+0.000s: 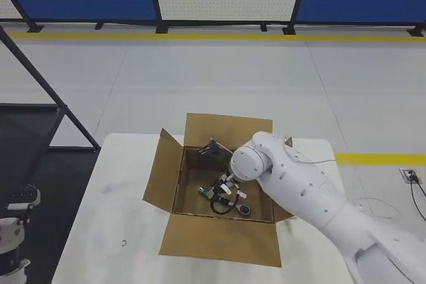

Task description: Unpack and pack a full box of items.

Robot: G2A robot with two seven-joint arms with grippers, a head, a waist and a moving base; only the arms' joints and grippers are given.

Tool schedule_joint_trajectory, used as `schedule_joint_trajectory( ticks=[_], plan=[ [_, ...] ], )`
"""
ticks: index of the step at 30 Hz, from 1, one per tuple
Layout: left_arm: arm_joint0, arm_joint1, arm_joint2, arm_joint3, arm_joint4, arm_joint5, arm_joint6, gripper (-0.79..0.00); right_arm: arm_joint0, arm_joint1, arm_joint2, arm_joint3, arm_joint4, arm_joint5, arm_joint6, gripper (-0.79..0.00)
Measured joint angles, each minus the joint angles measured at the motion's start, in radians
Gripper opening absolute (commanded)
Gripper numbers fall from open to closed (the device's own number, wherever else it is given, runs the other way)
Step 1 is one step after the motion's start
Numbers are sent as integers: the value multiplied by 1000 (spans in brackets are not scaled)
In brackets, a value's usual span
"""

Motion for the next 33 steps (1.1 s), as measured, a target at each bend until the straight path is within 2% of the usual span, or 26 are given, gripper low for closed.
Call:
schedule_joint_trajectory(
  ticks=[4, 10, 11, 13, 16, 18, 25, 33],
  plan=[
    [-20, 3, -4, 20, -7, 29, -30, 0, -5, -39, -52, 22, -79, 101, 0, 0],
    [-37, 9, -28, 35, -42, 65, -88, 0, -9, -114, -126, 167, -145, 13, -3, 0],
    [-37, 10, -34, 34, -50, 69, -96, 0, -9, -125, -131, 191, -147, 0, -4, -25],
    [-37, 12, -45, 33, -70, 80, -113, 0, -8, -150, -139, 246, -150, -27, -9, -191],
    [-37, 13, -54, 33, -85, 92, -130, 0, -4, -183, -142, 314, -147, -59, -22, -231],
    [-37, 13, -55, 34, -86, 93, -133, 0, -2, -201, -143, 351, -145, -79, -30, -332],
    [-41, 14, -52, 43, -82, 93, -130, 0, 2, -268, -148, 465, -147, -146, -38, -403],
    [-44, 13, -50, 46, -78, 91, -119, 0, 3, -323, -148, 564, -159, -193, -47, -471]
  ],
)
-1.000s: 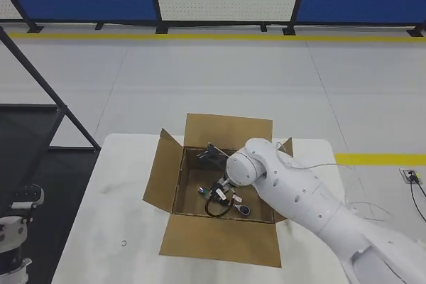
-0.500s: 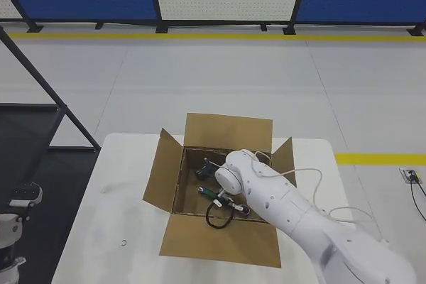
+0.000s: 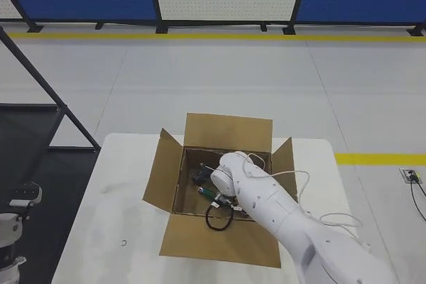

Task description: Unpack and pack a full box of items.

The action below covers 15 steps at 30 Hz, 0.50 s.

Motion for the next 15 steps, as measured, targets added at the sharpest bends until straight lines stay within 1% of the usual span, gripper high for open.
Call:
schedule_joint_trajectory(
  ticks=[5, 10, 15],
  plan=[
    [3, -1, 2, -2, 5, -6, 5, 0, 1, -26, 9, 63, 0, -18, -25, -496],
    [8, -2, -1, -5, 6, -10, 7, 0, 3, -46, 16, 108, -9, -15, -49, -502],
    [13, -2, -4, -7, 6, -13, 10, 0, 2, -64, 19, 136, -19, -21, -46, -496]
  ],
)
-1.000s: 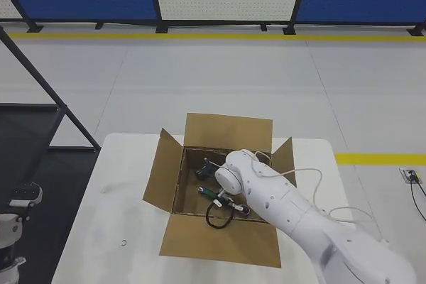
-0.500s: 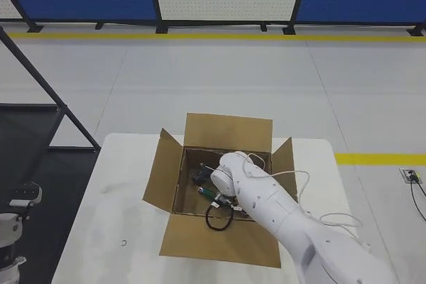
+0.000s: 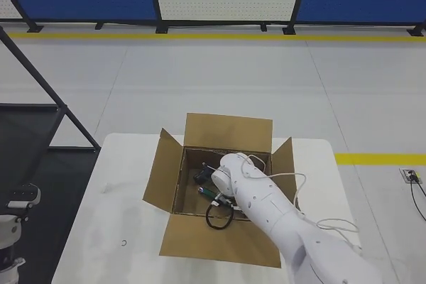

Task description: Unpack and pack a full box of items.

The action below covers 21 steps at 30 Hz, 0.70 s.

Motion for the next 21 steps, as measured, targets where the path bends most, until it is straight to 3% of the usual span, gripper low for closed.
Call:
schedule_joint_trajectory(
  ticks=[3, 7, 8, 21],
  plan=[
    [2, 0, -3, 1, 1, -2, 0, 0, -1, -9, 4, 16, -2, -18, 5, -542],
    [3, -1, -6, 3, -1, -4, 2, 0, -1, -20, 10, 37, -4, -25, 5, -705],
    [3, -1, -6, 3, -1, -4, 2, 0, 0, -22, 12, 43, -4, -25, 4, -779],
    [-2, -2, 9, -11, 13, 1, 7, 0, 19, -14, 53, 117, 16, -76, -98, -785]
  ],
)
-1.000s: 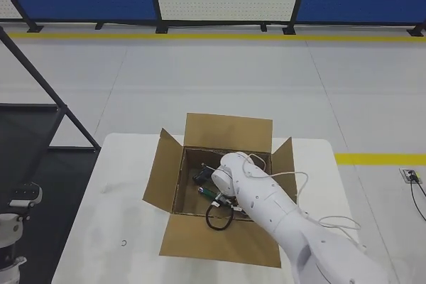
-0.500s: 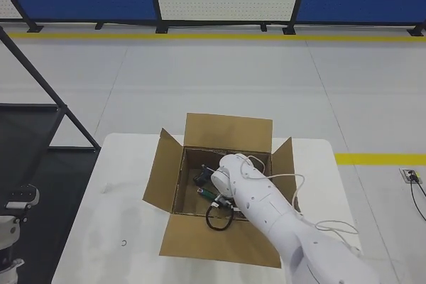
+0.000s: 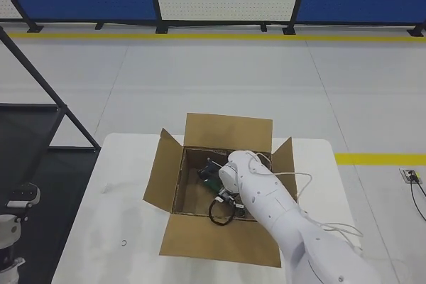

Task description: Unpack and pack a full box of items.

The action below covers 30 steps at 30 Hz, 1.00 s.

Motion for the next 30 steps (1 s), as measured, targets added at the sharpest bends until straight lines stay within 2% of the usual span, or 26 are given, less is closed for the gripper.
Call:
schedule_joint_trajectory(
  ticks=[13, 30],
  plan=[
    [-8, -3, 91, -34, 76, 8, 19, 0, -23, 45, 19, 50, -31, -104, -276, -785],
    [5, -10, 131, -44, 124, -7, 77, 0, -25, 85, 24, -7, -109, -125, -419, -785]
  ],
)
